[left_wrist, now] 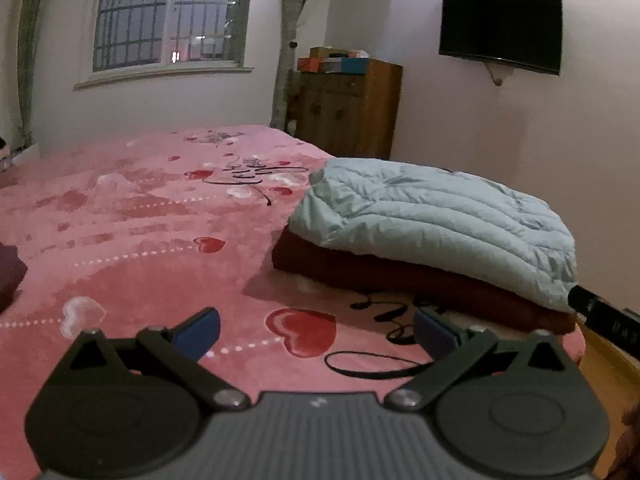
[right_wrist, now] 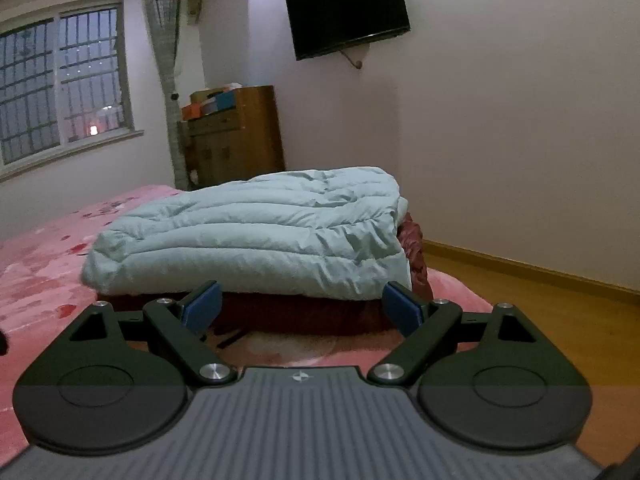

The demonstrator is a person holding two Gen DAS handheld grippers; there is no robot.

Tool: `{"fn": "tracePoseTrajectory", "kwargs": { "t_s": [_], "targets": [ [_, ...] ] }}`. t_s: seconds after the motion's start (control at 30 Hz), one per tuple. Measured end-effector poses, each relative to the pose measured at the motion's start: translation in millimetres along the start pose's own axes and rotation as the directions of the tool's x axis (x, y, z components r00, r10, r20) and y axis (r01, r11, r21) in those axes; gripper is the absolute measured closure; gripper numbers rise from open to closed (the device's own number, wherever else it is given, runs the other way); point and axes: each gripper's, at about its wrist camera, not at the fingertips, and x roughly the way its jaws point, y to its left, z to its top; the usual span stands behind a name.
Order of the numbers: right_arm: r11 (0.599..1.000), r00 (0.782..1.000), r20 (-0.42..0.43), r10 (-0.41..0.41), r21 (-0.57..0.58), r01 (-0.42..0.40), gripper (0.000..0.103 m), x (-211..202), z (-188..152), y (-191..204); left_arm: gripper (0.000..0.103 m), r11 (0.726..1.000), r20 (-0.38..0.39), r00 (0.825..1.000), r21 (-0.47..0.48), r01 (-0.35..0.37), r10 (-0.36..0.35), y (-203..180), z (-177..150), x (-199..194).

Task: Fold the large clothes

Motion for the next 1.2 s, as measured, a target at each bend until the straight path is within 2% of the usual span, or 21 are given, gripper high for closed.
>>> {"fn": "tracePoseTrajectory", "kwargs": {
  "t_s": [0.23,0.57,1.2],
  "targets": [
    [0.999,0.999,0.018,0.036,-0.003,-0.036,0.000,-61.0,14.5,-0.4,0.001,0.999,0.042,0.999,0.049,-0.017,0.015,-13.4,4.9,-32.4],
    [0.999,0.998,0.041,0.045,-0.020,-0.044,0.000,-115.2,44.2,3.3,0.001,0.997,0.087,0.996,0.073,-0.039,0.033,-22.5,10.8,-64.2],
    [0.997,0.996,0.081,0.029,-0.069,-0.023,0.000,-142.5,40.2,12.9,0.001,0.996,0.107,0.993,0.069,-0.051,0.043,-22.6,8.9,-81.6]
  ]
}}
